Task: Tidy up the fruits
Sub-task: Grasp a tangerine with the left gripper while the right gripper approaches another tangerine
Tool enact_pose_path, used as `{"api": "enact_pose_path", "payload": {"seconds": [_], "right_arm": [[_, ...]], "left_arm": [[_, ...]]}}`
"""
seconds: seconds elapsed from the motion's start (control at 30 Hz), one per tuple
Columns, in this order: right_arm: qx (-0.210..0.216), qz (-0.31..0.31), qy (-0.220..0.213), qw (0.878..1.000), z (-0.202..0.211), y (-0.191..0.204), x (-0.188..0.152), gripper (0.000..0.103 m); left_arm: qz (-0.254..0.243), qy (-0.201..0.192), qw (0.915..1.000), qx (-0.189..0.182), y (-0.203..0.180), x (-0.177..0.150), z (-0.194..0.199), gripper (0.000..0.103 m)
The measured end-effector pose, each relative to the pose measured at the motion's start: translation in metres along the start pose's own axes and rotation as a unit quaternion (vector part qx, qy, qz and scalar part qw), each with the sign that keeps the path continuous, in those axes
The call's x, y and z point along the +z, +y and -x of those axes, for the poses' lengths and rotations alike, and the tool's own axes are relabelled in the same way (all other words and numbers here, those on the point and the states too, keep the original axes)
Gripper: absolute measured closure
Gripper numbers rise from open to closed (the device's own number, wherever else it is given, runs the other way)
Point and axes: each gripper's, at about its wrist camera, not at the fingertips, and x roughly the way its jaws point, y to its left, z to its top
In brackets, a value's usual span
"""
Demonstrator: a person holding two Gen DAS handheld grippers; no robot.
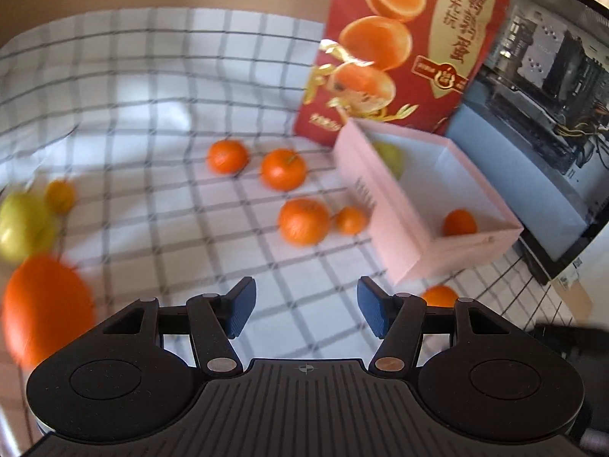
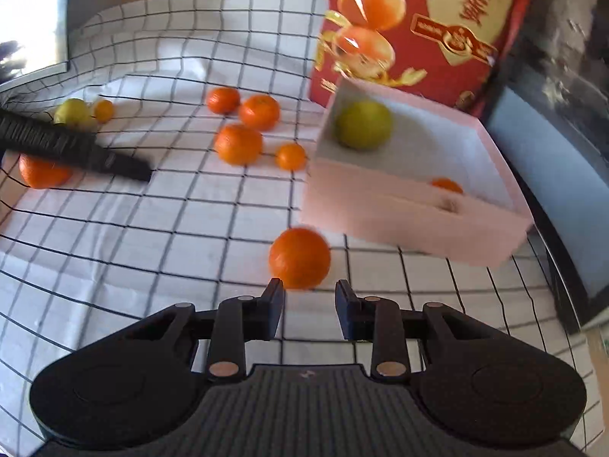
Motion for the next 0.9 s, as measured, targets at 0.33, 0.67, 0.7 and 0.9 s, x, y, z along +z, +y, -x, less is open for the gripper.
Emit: {"api": "enact_pose_path", "payload": {"seconds": [0.33, 0.67, 0.7, 0.9], "right_arm": [[0.011, -0.016, -0.002, 1.000, 0.005, 0.000, -0.021, 0.055], [-0.021, -0.027, -0.024, 0.999, 0.014, -0.014, -0.023, 0.035], [-0.023, -0.035, -0.022, 0.999, 0.012, -0.019, -0.023, 0.035], [-0.047, -0.078, -0.014, 0.996, 0.000, -0.046, -0.020, 0.034]], "left_arm": [[-0.058, 0.033, 0.9967, 0.045, -0.015, 0.040, -0.075, 0.039], [-0.054, 0.033, 0.9965, 0.055, -0.017, 0.044, -0.098, 0.050], [-0.055, 0.033, 0.9964, 0.056, -0.018, 0.044, -0.098, 0.050], [-0.026, 0.049, 0.9976, 0.043, -0.016, 0.029, -0.076, 0.050]]}}
